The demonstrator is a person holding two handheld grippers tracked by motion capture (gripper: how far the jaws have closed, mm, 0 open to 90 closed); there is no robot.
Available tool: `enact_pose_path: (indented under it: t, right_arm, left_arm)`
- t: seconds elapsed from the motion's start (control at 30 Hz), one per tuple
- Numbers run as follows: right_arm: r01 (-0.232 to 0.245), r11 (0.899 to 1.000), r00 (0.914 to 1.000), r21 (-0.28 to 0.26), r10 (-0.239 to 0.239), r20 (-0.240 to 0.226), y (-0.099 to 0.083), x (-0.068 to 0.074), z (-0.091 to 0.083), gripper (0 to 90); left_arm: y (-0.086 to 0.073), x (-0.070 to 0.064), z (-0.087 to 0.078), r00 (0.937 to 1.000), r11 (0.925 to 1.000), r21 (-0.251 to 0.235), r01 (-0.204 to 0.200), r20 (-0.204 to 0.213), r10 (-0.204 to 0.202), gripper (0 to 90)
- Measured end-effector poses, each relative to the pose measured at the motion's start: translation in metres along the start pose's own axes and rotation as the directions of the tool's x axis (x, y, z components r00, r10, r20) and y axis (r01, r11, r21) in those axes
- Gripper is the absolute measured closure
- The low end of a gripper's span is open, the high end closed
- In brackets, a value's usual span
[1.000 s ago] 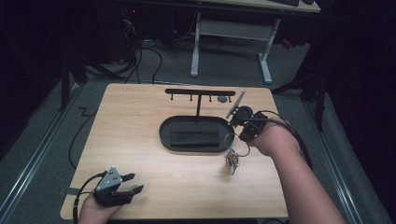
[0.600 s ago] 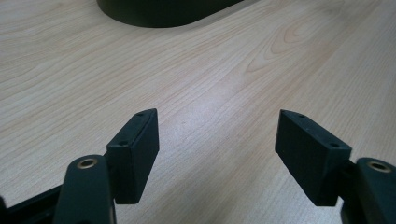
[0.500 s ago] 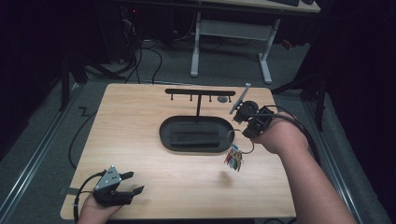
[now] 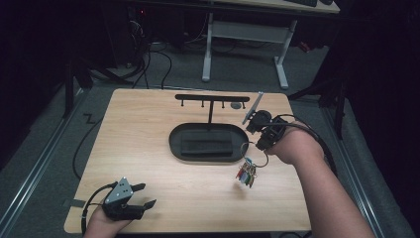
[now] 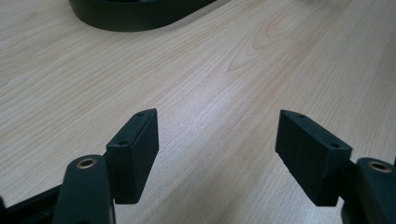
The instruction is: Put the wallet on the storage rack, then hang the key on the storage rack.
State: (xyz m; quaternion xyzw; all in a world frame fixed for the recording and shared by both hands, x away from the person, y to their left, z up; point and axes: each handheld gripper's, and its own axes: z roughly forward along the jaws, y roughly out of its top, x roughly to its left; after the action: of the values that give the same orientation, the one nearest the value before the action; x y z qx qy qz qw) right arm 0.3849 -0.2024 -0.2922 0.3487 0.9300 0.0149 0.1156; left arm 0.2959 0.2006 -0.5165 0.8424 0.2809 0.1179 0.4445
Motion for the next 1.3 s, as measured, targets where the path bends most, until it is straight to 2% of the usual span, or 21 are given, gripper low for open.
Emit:
enact_pose_path:
  t: [0.07, 0.27, 0.53, 0.63, 0.73, 1.07, 1.3]
  right_arm:
    - [-0.001, 1.000, 1.0000, 0.006, 0.001, 0.004, -0.001, -0.003, 0.000, 87.9]
    - [-0.015, 1.000, 0.9998, -0.004, 0.015, 0.012, 0.000, -0.008, -0.001, 87.9]
    - [-0.025, 0.999, 0.9997, -0.022, 0.025, 0.005, 0.005, -0.014, 0.000, 87.9]
    - [-0.030, 0.999, 0.9995, -0.019, 0.030, 0.001, 0.007, -0.014, 0.005, 87.9]
    - [-0.021, 1.000, 0.9998, -0.002, 0.021, 0.002, 0.010, -0.013, 0.009, 87.9]
    - [-0.024, 1.000, 0.9996, -0.005, 0.024, 0.013, 0.022, -0.013, 0.008, 87.9]
    - [-0.010, 1.000, 0.9996, -0.008, 0.010, 0.026, 0.030, -0.017, 0.007, 87.9]
  left_arm:
    - [-0.001, 0.001, 0.000, 1.0000, 0.9999, 0.013, 0.005, 0.005, -0.005, 30.7]
    - [0.000, 0.003, 0.000, 0.9999, 0.9999, -0.007, 0.014, -0.004, -0.014, 31.2]
    - [0.001, 0.001, 0.000, 0.9998, 1.0000, 0.004, -0.006, -0.017, 0.006, 29.7]
    - [0.000, 0.001, -0.001, 0.9994, 0.9999, 0.013, 0.011, -0.033, -0.011, 29.8]
    - [-0.001, 0.001, -0.005, 0.9992, 0.9999, 0.008, 0.010, -0.040, -0.010, 29.6]
    - [-0.004, 0.002, -0.010, 0.9985, 0.9995, -0.004, 0.030, -0.045, -0.030, 27.2]
    - [-0.003, -0.002, -0.011, 0.9986, 1.0000, 0.002, 0.006, -0.053, -0.006, 27.3]
